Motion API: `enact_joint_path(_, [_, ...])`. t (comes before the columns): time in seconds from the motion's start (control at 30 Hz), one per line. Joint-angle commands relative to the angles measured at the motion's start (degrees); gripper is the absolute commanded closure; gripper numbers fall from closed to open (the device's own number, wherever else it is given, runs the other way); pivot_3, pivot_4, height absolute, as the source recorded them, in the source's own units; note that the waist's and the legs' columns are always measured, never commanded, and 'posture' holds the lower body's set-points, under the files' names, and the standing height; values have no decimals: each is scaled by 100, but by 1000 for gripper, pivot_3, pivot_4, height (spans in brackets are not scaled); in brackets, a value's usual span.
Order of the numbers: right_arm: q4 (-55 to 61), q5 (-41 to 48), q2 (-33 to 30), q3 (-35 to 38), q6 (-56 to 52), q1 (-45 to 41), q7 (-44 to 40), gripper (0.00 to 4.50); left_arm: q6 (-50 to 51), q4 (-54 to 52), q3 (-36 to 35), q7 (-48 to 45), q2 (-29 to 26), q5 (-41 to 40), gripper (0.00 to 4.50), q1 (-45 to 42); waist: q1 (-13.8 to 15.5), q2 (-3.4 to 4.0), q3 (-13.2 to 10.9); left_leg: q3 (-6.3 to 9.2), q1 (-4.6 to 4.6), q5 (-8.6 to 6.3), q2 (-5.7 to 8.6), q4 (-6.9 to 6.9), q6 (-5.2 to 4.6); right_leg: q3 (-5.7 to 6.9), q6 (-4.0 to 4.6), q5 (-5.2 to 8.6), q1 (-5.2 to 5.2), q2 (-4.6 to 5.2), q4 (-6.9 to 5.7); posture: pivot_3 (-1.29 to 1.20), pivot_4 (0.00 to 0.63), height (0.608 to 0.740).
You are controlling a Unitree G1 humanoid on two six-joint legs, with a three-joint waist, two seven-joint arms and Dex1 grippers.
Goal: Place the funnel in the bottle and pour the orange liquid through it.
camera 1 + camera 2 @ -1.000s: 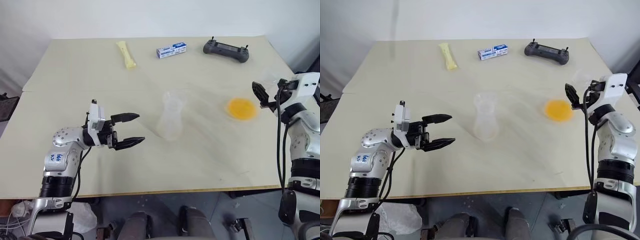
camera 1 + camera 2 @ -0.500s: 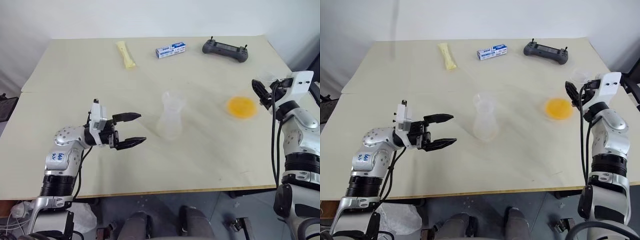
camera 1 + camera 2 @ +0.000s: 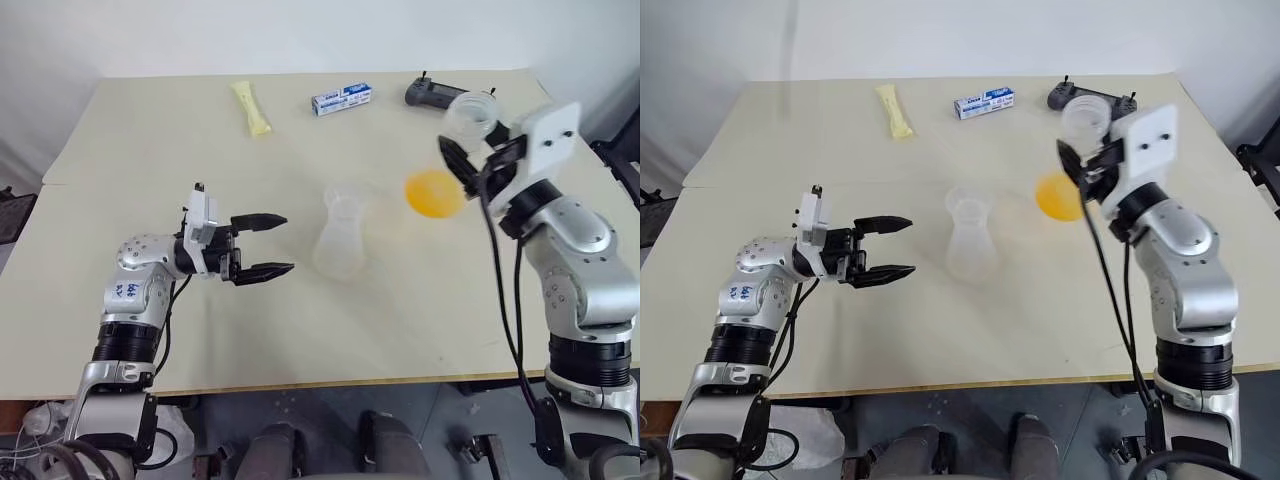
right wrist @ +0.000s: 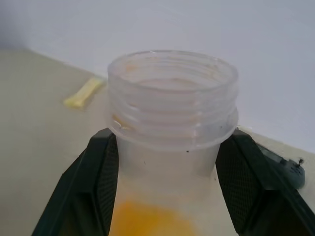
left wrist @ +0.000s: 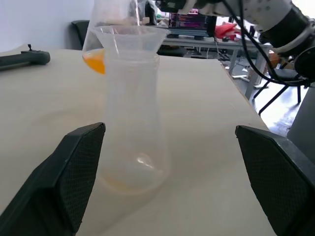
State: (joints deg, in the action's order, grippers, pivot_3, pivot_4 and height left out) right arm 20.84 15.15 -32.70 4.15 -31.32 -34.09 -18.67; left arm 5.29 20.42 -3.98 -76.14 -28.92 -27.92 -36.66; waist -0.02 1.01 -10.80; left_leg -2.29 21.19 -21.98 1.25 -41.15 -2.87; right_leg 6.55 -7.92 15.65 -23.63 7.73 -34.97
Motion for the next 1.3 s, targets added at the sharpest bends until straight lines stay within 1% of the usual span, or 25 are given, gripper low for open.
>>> enact_joint_path(0.03, [731,-826,-414,-530,-271,-80,138,2096,-156,169,-175,-123,68,-141,0,-165,5,-2,1,0,1,0,2,0,0,0,0,0,0,1,2,0,150,740])
enact_joint_path(0.17, [1048,-1433,-579,-1028,-338,-172,119,2096,-165,321,-335,-227,165,-301,0,-212,-8,-3,0,-2,2,0,4,1,0,0,0,0,0,1,5,0,150,740])
enact_joint_path(0.3, [1081,-2095,-868,-1561,-485,-433,-150,2096,-149,295,-438,-247,201,-353,0,-104,-10,-3,0,-5,1,0,0,2,0,1,0,0,-2,-2,4,0,150,740])
enact_joint_path(0.47, [1122,-2776,-855,-2081,-457,-636,-309,2096,-3,90,-485,-231,217,-404,0,80,-15,-3,0,-3,1,0,0,2,0,1,0,0,-2,-1,4,0,150,740])
enact_joint_path(0.63, [1067,-3728,-974,-2618,-179,-902,-573,2096,98,-26,-518,-240,196,-442,0,155,-9,-3,0,-1,4,0,0,1,0,4,0,0,-3,-1,5,0,150,740])
enact_joint_path(0.73, [1005,-4044,-893,-2604,-108,-892,-611,2096,98,12,-516,-240,214,-433,0,120,-6,-4,1,0,4,0,1,1,0,3,0,0,-2,0,5,0,150,740])
enact_joint_path(0.97, [829,-4740,-939,-2621,432,-898,-762,2096,97,108,-500,-301,288,-481,0,15,-14,-4,1,-1,3,0,0,2,0,4,0,0,-2,-1,6,0,150,740])
enact_joint_path(1.3, [449,-5348,-886,-2504,1294,-842,-836,2096,8,392,-598,-400,464,-554,0,-219,-15,-4,1,-1,3,0,0,2,1,5,0,0,-1,-1,8,0,150,740])
